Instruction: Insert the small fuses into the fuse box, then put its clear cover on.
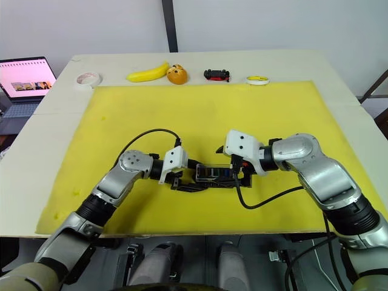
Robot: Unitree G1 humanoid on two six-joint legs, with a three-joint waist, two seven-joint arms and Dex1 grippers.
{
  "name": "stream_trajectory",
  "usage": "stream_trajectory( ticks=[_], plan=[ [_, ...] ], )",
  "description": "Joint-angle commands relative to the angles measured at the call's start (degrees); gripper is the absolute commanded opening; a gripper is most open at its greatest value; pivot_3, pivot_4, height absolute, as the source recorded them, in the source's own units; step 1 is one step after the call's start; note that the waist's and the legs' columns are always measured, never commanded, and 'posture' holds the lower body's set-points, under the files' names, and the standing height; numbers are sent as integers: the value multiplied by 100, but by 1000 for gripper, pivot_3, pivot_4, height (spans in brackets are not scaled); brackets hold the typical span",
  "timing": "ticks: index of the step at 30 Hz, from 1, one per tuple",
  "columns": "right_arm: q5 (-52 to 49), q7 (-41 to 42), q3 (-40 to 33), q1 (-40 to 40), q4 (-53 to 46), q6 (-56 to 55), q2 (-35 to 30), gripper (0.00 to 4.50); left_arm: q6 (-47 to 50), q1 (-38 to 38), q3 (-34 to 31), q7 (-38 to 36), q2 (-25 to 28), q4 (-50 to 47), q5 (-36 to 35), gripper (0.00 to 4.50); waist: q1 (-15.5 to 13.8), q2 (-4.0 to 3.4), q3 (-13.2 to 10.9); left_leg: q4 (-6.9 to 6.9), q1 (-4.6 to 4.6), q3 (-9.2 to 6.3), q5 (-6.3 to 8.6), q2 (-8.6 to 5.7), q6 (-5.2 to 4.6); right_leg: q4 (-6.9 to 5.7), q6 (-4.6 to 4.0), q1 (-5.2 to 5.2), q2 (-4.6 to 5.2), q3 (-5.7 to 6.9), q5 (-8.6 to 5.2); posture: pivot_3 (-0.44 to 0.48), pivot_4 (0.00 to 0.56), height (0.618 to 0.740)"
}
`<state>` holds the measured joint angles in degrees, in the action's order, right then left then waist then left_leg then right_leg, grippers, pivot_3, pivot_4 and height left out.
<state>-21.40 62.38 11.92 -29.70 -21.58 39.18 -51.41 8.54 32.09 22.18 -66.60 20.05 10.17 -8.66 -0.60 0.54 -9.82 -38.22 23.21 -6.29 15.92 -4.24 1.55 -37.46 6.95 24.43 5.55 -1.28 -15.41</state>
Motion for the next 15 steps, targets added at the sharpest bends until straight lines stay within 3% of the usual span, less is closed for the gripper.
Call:
stream_trajectory(
  ticks=[1, 7, 8, 10, 15],
  plan=[
    [-728, 116, -588, -26, -515, 322, 49, 4463, -7, 35, -50, 13, -25, -169, -20, 2561, -1, 0, 0, 0, 0, 0, 0, 0, 0, 0, 0, 0, 0, 0, 0, 0, 150, 740],
    [-1141, -16, -954, 426, -574, 211, 300, 4463, 43, 40, -45, 6, -9, -123, -16, 2561, -8, 1, 0, 0, 0, -2, 4, 0, -7, 0, 0, -1, 0, 1, 0, 0, 150, 740],
    [-1171, -77, -987, 515, -539, 171, 400, 4222, 57, 35, -32, 6, -10, -119, -9, 2561, -5, 1, 0, 0, 0, -1, 4, 0, -7, 0, 0, -1, 0, 0, 0, 0, 150, 740],
    [-1141, -128, -989, 646, -480, 41, 528, 3606, 70, 20, -12, 11, -14, -128, 5, 2561, -3, 1, 0, 0, -1, 0, 3, 0, -5, -3, 0, -1, 0, 0, 0, 0, 150, 740],
    [-1001, -290, -908, 725, -256, -160, 704, 1081, 121, -6, 18, 28, -17, -100, 41, 2561, 1, 0, 1, -1, -1, 0, 1, 0, -2, -4, 0, 0, 0, 0, 0, 0, 150, 740]
  ],
)
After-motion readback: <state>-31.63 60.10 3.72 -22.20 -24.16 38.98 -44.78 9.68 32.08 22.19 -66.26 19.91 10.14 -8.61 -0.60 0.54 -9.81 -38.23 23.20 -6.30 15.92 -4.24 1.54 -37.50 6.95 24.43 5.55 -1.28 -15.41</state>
